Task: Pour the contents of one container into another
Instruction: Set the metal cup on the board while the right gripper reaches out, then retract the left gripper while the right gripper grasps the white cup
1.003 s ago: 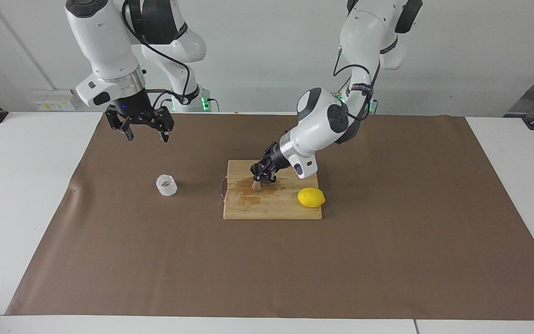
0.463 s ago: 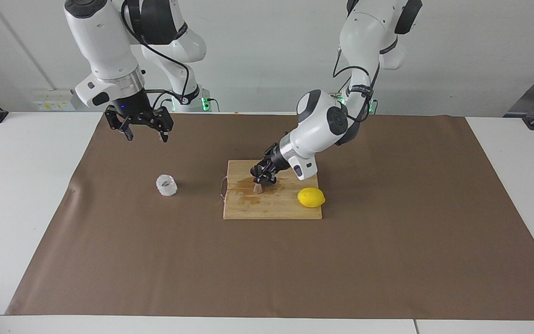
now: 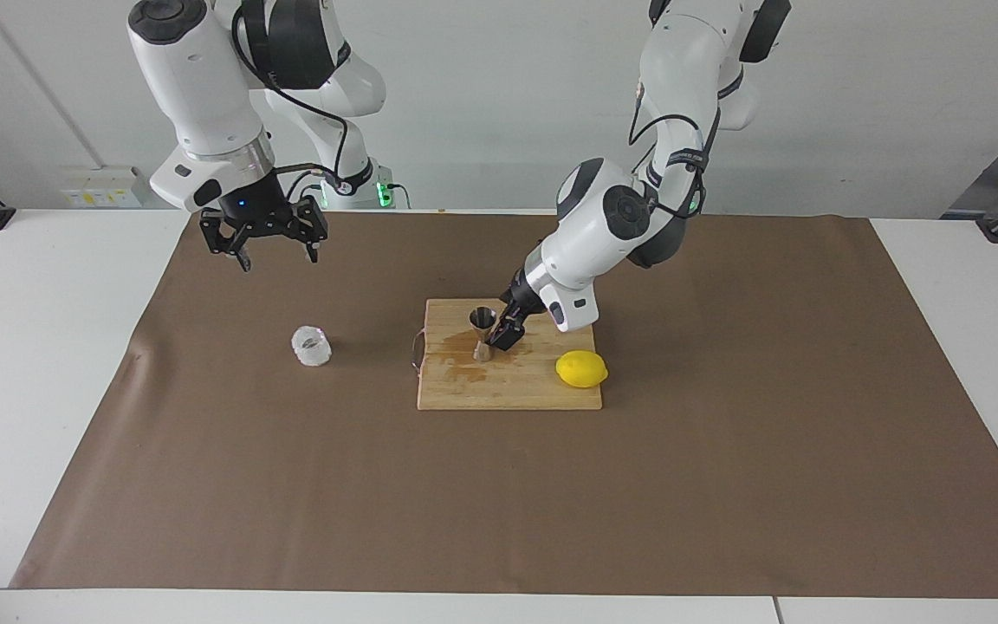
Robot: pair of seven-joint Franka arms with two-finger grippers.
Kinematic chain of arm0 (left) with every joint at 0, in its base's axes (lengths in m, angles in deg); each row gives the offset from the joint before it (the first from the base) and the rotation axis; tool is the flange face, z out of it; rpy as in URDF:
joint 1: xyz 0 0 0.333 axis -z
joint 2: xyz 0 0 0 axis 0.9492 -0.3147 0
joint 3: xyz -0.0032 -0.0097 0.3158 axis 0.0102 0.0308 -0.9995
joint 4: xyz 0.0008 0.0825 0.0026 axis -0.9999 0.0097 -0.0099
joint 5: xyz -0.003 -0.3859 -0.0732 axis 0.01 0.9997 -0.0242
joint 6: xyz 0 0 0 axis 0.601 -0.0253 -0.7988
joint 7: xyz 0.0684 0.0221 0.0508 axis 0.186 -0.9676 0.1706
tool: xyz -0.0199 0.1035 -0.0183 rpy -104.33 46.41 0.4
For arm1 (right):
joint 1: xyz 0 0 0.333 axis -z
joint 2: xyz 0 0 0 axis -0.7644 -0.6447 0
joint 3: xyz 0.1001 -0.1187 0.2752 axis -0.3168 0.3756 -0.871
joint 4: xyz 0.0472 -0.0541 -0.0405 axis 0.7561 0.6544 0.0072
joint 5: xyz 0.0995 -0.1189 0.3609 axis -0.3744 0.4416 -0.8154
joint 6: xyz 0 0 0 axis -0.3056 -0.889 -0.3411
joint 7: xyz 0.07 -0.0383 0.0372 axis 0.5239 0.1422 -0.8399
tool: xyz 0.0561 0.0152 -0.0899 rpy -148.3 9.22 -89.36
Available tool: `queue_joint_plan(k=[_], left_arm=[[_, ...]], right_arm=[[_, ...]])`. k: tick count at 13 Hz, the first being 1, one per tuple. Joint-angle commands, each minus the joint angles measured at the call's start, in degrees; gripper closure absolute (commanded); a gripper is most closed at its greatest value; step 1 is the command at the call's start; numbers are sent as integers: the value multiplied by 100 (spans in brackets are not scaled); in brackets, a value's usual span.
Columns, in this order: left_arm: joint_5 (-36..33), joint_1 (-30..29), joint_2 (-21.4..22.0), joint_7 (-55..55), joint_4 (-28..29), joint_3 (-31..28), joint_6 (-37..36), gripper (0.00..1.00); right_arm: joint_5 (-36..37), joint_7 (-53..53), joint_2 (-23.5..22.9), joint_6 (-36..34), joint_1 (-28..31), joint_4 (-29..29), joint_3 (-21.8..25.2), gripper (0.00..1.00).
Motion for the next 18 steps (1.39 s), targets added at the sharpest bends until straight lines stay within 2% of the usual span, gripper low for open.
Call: queue_joint_plan(k=[1, 4, 6, 9, 12, 15, 18], left_arm=[[-353, -341, 52, -583, -428, -35, -691, 0], [-975, -596, 402, -1348, -456, -43, -1316, 0], [-1389, -850, 596, -1918, -455, -43, -1772, 0], [-1444, -1570, 869, -3604, -473, -52, -2362, 0], [-1688, -2019, 957, -4940, -482, -61, -2513, 0], [-2207, -2205, 940, -6276, -710, -52, -2758, 0], [-2690, -2327, 931, -7261, -710, -52, -2724, 0]], right_arm=[[-137, -1117, 319, 208, 195, 529, -36, 0], [-163, -2741, 372, 610, 414, 906, -36, 0], [-434, -3962, 363, 996, 616, 1196, -27, 0], [-1356, -5484, 284, 1630, 1020, 1724, -27, 0], [-2278, -7126, -110, 1781, 1389, 1988, -18, 0], [-3236, -8752, -287, 2342, 1688, 2558, -18, 0], [-3932, -10187, -682, 2492, 1873, 2657, -18, 0]])
